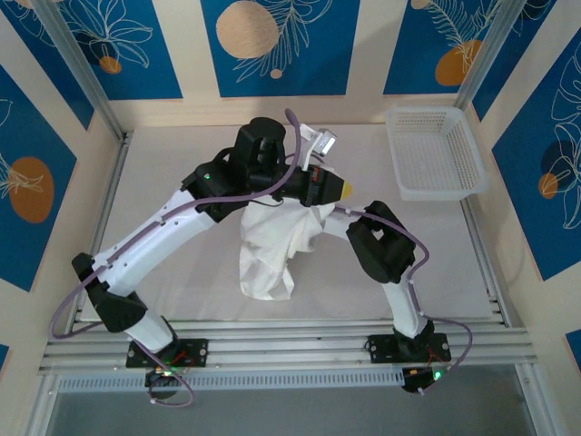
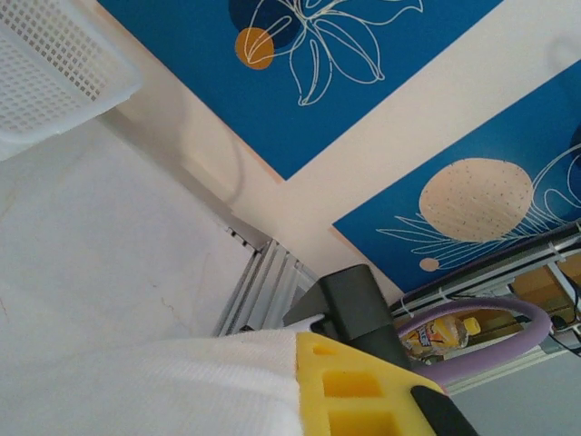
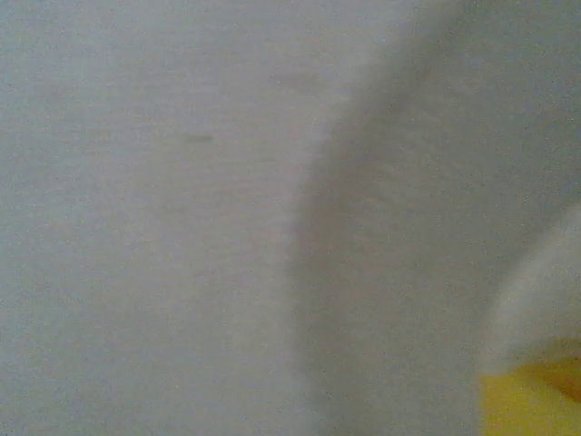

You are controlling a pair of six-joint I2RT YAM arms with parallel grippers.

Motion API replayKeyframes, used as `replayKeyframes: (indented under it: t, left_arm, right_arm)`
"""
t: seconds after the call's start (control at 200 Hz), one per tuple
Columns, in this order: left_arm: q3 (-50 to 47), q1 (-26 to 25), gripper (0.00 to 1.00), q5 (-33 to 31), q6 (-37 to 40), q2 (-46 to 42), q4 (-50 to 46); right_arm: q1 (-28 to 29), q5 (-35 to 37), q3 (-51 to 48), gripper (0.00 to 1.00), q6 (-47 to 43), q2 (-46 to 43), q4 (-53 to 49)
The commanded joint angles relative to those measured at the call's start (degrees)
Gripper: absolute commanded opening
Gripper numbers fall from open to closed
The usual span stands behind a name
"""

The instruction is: Fold the inside-out t-shirt

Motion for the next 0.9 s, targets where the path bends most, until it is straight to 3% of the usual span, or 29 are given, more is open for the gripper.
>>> replayKeyframes:
  t: [0.0,0.145,0.24,0.28,0.385,0.5,0.66,0.805,0.895]
  left_arm:
    - [7.28,-2.0,0.0,2.89,4.46,-1.27,-1.29]
    - [9.86,-2.33,0.0,0.94,7.9,-1.79,-5.38]
    - [9.61,-2.36,0.0,-1.15,9.32,-2.84,-6.88]
    - [9.26,-2.36,0.0,-2.34,9.86,-3.35,-7.32]
    - [7.59,-2.34,0.0,-6.84,10.18,-4.36,-7.88]
    - [5.76,-2.15,0.0,-11.73,10.27,-5.3,-8.98]
    - [0.61,1.03,0.0,-24.37,7.45,-7.94,-12.63]
    - [-12.2,9.46,0.0,-31.64,2.87,-14.14,-11.79]
    - [-21.4,15.49,0.0,-32.2,0.98,-17.53,-10.35]
  right_arm:
    - [0.56,7.57,4.04,0.91,-5.5,5.91,-15.79]
    - [1.58,13.31,7.13,0.9,-8.95,11.91,-23.41]
    - [2.12,16.1,5.78,0.81,-10.74,13.65,-24.77]
    - [2.17,16.78,4.8,0.71,-11.42,13.85,-24.58]
    - [1.62,15.28,1.63,0.26,-12.13,12.16,-21.87]
    - [0.67,11.0,-2.94,0.0,-12.95,6.32,-16.26]
    - [-1.3,1.0,-11.55,0.0,-11.74,-7.33,-5.67]
    - [-3.85,-11.36,-24.41,0.0,-6.32,-24.46,9.26]
    - [-5.36,-18.29,-32.06,0.0,-3.3,-34.61,18.66]
